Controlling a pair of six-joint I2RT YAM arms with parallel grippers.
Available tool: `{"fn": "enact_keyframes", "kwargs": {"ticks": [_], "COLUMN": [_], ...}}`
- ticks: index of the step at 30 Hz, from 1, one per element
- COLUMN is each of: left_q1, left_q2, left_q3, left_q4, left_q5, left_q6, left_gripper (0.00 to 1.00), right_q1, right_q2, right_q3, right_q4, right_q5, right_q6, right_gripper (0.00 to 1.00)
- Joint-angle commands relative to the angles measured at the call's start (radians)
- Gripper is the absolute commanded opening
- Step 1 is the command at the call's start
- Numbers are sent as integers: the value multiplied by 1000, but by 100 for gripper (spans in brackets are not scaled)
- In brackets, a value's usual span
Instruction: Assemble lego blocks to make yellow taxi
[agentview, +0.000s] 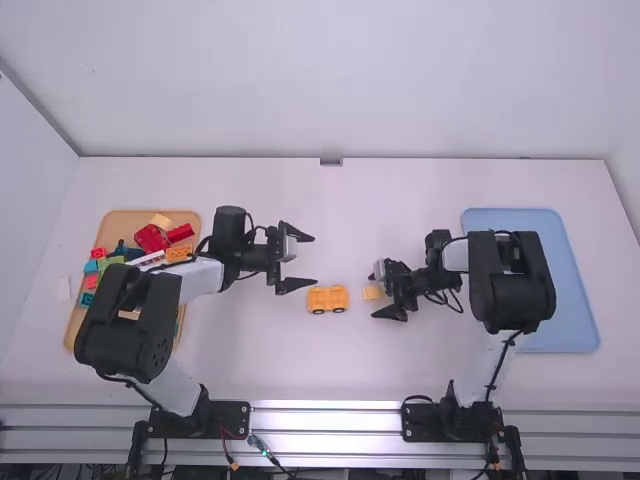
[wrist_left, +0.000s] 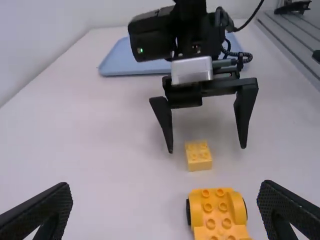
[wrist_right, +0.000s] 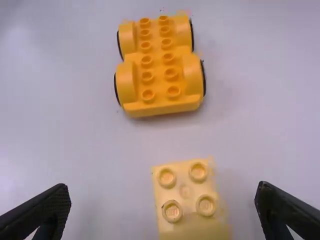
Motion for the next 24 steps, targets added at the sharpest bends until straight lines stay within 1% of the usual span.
{"fn": "enact_keyframes", "kwargs": {"ticks": [1,3,6,7,8,9,15,16,18,20,21,22,24], "left_q1": [-2,-2,-2,-2,-2,-2,-2,-2,-2,-2,-3,-7,-11], "left_q2": [6,6,6,6,6,6,6,6,6,6,6,6,6], "left_q3": [-6,-6,-6,-6,-6,-6,-6,-6,-6,-6,-6,-6,-7], "left_q4": [-1,-2,-10,-10,-14,-18,-24,-24,-24,-25,-27,-29,-42], "left_q5": [32,32,32,32,32,32,32,32,32,32,32,32,25], "left_q6": [-15,-17,-16,-16,-16,-13,-13,-13,-13,-16,-16,-16,-4], "left_gripper": [99,99,99,99,99,99,99,99,99,99,99,99,99], "right_q1": [-14,-19,-19,-16,-12,-10,-2,0,1,-2,-5,-7,-6], "right_q2": [34,48,76,81,91,97,107,107,107,107,107,107,106], "right_q3": [53,64,79,81,85,86,77,73,69,69,70,73,71], "right_q4": [-26,-33,-34,-31,-30,-30,9,19,29,27,24,16,13], "right_q5": [-52,-55,-58,-58,-58,-55,-35,-35,-36,-31,-28,-28,-29], "right_q6": [-95,-94,-93,-93,-93,-93,-50,-42,-37,-30,-30,-31,-33], "right_gripper": [92,87,70,68,63,61,59,54,50,44,43,39,36]}}
